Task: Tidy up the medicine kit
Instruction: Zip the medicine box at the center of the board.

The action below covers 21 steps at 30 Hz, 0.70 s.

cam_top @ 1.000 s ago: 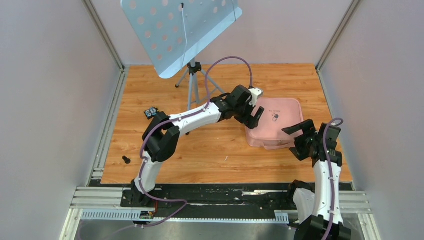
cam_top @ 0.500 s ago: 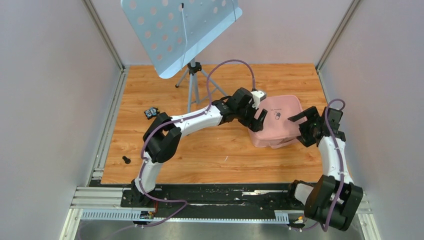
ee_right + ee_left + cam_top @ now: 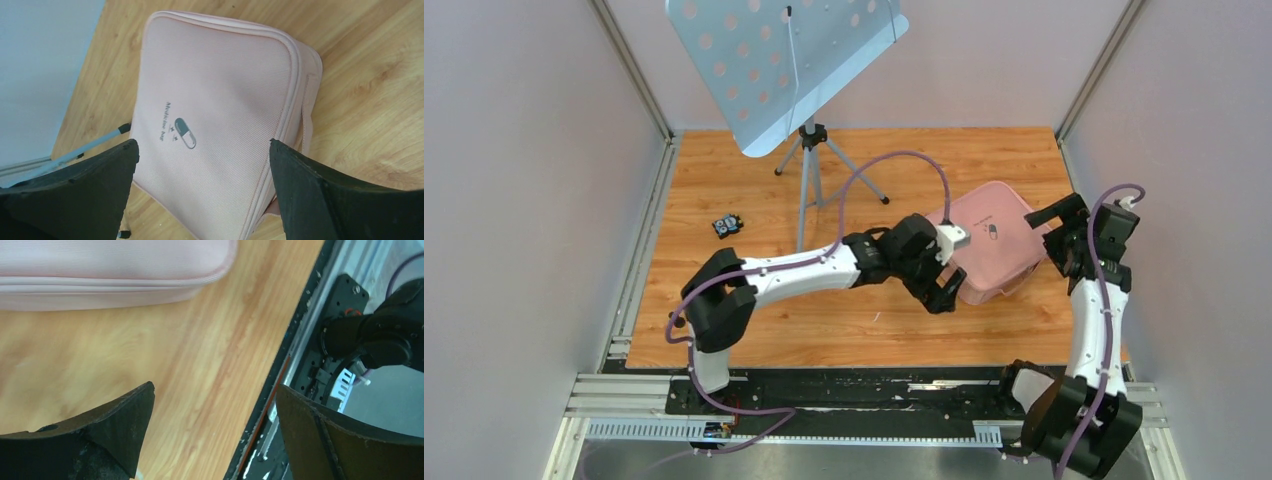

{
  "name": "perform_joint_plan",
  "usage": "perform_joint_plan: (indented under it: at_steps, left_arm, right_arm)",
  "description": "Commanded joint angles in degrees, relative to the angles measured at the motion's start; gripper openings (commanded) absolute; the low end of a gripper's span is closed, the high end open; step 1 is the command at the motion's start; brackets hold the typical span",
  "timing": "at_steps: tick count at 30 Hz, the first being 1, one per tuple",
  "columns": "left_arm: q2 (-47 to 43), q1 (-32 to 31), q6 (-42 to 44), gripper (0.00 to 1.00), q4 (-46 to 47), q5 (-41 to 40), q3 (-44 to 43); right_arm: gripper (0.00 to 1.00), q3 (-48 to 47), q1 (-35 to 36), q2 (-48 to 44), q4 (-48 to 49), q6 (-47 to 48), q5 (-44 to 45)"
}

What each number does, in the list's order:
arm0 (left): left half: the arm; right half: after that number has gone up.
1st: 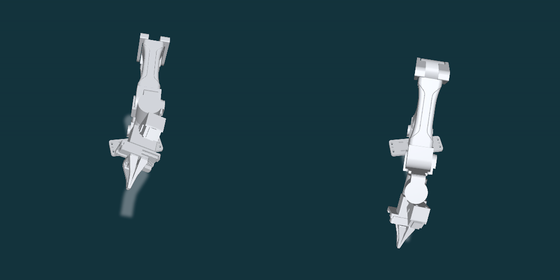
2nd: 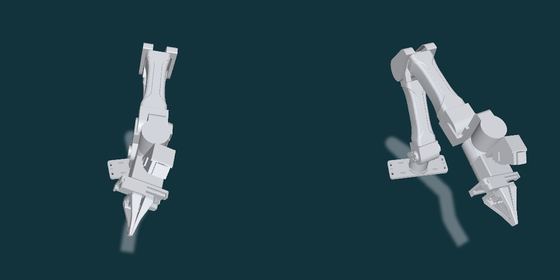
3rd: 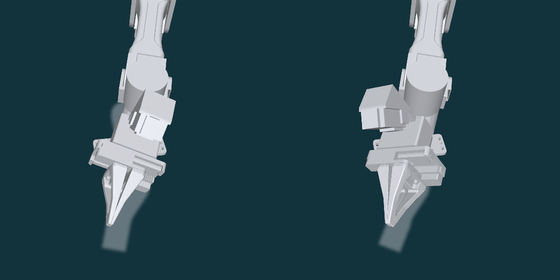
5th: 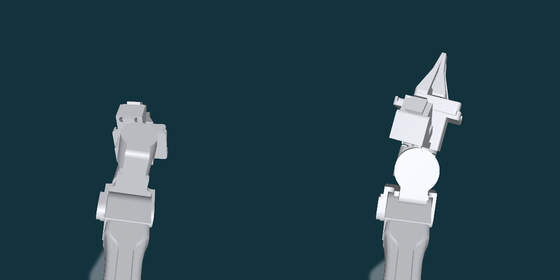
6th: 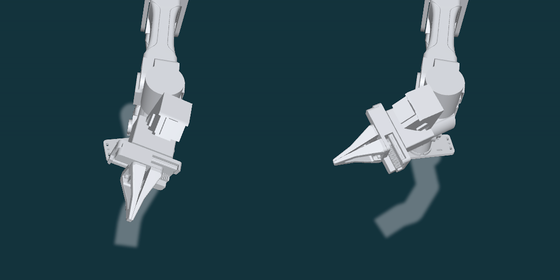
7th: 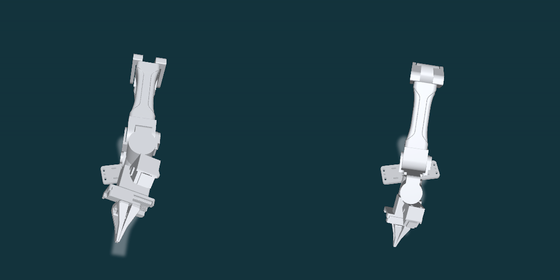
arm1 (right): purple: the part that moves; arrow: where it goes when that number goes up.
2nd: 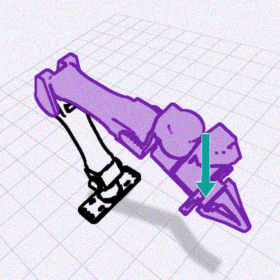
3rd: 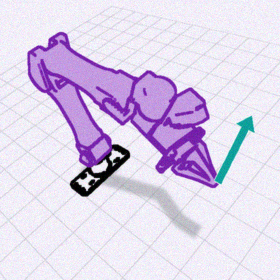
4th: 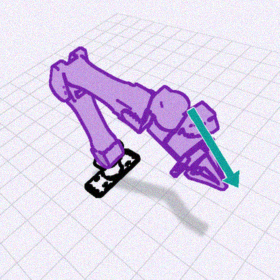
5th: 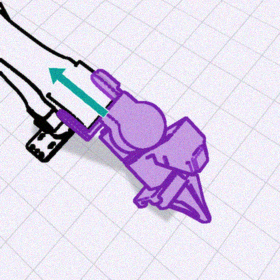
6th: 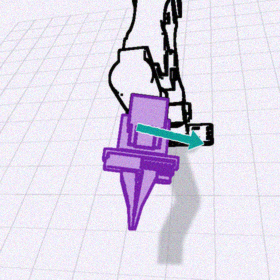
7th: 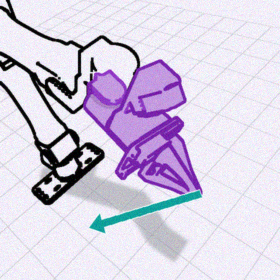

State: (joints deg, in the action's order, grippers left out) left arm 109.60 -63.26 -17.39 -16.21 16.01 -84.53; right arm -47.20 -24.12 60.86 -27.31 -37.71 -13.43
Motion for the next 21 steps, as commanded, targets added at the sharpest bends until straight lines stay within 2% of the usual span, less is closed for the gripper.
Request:
perform_joint_plan:
  at_steps: [1, 3, 6, 9, 13, 21]
  left_arm:
    - [-9.5, 5.7, 0.5, 0.99, -0.6, -4.9, 2.1]
    - [-11.5, 7.5, 0.3, 0.99, -0.8, -5.9, 4.2]
    - [-14.3, 10.0, 0.4, 0.98, -1.6, -7.5, 7.3]
    - [-16.6, 11.2, 0.4, 0.98, -2.7, -8.6, 9.7]
    - [-21.3, 12.4, -0.7, 0.98, -4.4, -10.6, 14.8]
    - [-28.7, 12.9, -3.6, 0.98, -4.4, -11.2, 24.1]
  right_arm:
    - [0.99, -2.6, 2.6, -5.6, -1.1, 7.8, -2.6]
    - [0.97, -4.0, 8.4, -6.2, -3.0, 11.0, -0.1]
    - [0.89, -6.0, 21.5, -4.7, -6.5, 13.9, 7.9]
    - [0.79, -7.2, 34.1, -0.7, -9.1, 15.5, 15.1]
    - [0.73, -9.5, 46.9, 7.9, -12.1, 18.0, 23.7]
    - [0.66, -14.6, 57.8, 23.0, -14.6, 26.8, 41.4]
